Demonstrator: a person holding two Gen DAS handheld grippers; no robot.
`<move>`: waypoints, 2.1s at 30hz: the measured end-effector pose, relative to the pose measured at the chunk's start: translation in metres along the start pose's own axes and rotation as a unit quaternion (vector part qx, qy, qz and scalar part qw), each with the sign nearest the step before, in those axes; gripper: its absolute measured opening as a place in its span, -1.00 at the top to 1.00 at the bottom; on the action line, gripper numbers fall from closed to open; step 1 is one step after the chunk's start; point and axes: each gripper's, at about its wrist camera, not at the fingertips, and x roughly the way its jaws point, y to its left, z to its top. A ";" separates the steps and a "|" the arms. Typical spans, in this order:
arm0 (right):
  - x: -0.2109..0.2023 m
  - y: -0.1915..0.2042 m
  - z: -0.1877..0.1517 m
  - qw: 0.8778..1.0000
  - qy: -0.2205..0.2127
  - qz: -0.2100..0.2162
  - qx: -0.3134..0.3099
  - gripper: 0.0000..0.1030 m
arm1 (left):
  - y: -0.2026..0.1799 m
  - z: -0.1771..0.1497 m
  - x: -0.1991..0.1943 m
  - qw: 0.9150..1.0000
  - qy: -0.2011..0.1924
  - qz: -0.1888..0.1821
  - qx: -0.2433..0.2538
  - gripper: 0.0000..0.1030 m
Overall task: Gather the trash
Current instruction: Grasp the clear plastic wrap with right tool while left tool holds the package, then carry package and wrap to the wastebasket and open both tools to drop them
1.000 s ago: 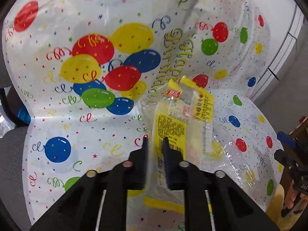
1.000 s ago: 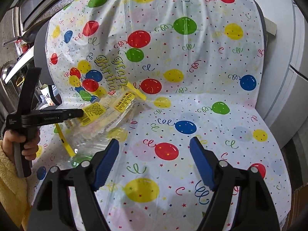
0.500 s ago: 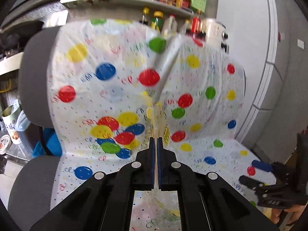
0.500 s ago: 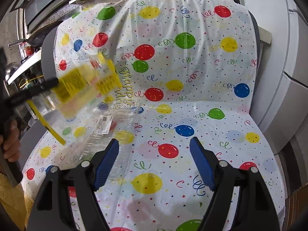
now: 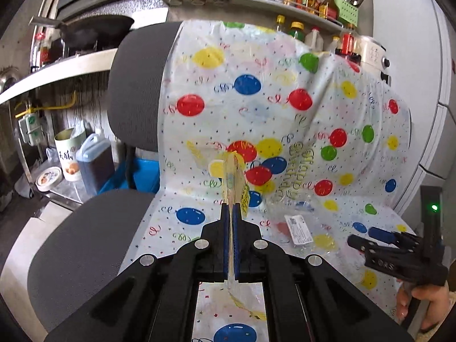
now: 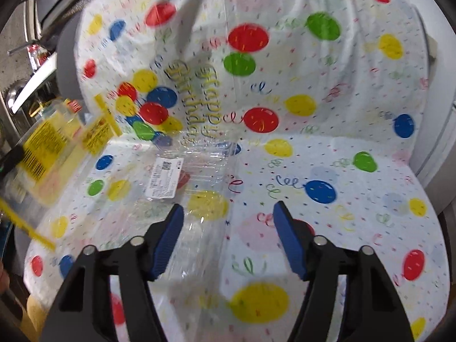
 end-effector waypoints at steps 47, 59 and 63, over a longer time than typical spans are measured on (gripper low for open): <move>-0.306 -0.280 -0.221 0.915 -0.115 -0.280 0.267 0.87 | -0.376 -0.107 -0.080 0.900 0.071 -0.380 0.202 0.94; -0.268 -0.365 -0.312 0.875 -0.017 -0.324 0.361 0.87 | -0.492 -0.190 -0.063 0.850 0.150 -0.419 0.282 0.94; -0.248 -0.392 -0.318 0.868 0.002 -0.326 0.373 0.86 | -0.509 -0.199 -0.050 0.852 0.163 -0.411 0.281 0.94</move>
